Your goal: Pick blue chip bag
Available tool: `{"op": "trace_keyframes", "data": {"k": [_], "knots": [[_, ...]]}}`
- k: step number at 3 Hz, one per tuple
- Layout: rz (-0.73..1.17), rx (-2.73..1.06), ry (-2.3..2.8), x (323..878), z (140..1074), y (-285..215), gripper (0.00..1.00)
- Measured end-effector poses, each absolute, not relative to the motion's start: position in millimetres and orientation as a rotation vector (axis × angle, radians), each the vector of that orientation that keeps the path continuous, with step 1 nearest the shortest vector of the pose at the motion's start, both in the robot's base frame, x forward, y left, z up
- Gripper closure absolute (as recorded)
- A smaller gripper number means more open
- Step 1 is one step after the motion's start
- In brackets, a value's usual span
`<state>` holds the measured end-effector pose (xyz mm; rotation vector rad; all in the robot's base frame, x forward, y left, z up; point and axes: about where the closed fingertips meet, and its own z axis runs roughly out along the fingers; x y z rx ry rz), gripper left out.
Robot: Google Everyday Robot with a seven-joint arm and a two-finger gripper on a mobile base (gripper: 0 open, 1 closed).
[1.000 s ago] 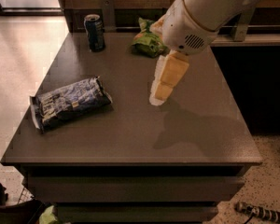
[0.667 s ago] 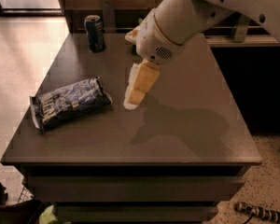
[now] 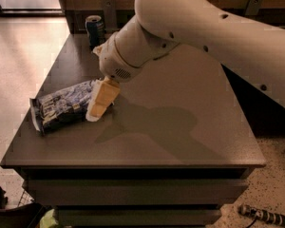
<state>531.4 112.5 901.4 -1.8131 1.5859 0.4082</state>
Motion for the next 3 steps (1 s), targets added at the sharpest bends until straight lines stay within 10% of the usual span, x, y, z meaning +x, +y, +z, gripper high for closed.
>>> {"op": "trace_keyframes", "data": {"k": [3], "knots": [[0.456, -1.884, 1.690, 537.1, 854.3, 134.9, 0.00]]}}
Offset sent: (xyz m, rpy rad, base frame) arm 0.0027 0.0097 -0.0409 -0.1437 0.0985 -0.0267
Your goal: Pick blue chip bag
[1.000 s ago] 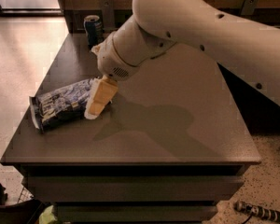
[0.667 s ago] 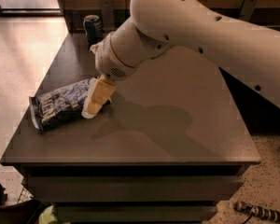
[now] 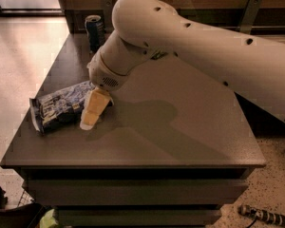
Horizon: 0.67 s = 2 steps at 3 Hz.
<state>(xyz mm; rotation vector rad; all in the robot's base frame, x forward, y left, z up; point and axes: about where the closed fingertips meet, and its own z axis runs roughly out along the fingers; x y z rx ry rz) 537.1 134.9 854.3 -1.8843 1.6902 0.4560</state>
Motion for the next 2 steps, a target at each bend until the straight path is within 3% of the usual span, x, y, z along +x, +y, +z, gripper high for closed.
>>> {"op": "trace_keyframes", "data": {"k": [1, 2], "knots": [[0.526, -1.877, 1.693, 544.2, 832.4, 148.7, 0.02], [0.522, -1.881, 1.691, 542.6, 833.9, 148.8, 0.25]]}}
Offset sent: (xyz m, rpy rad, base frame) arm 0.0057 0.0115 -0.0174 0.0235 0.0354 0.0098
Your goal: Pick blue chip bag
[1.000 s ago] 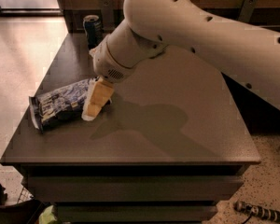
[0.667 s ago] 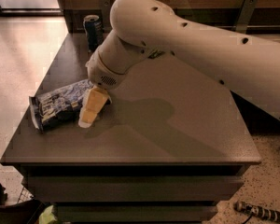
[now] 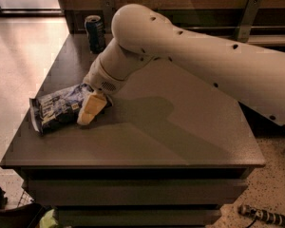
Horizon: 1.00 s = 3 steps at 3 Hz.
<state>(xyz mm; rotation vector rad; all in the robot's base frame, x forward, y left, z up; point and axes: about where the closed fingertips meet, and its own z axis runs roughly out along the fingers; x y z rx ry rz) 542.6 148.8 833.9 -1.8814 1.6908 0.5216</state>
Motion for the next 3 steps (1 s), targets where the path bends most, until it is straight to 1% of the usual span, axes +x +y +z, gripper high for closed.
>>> {"op": "trace_keyframes", "data": {"k": [3], "knots": [[0.524, -1.891, 1.686, 539.7, 832.9, 152.0, 0.95]]}}
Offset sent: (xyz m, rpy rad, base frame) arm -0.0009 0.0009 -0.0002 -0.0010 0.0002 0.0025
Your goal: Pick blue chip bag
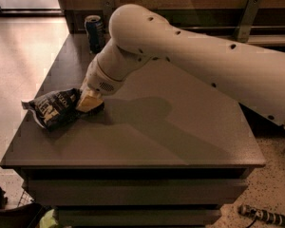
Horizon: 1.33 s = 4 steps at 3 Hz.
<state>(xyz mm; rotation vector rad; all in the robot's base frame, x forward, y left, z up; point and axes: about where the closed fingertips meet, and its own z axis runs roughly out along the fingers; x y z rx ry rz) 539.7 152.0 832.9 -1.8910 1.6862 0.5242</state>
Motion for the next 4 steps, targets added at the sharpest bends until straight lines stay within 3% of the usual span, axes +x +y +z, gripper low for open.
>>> {"op": "trace_keyframes", "data": {"k": [2, 4], "knots": [[0.525, -1.893, 1.685, 539.1, 832.6, 152.8, 1.00], [0.430, -1.881, 1.649, 530.8, 909.3, 126.6, 1.00]]}}
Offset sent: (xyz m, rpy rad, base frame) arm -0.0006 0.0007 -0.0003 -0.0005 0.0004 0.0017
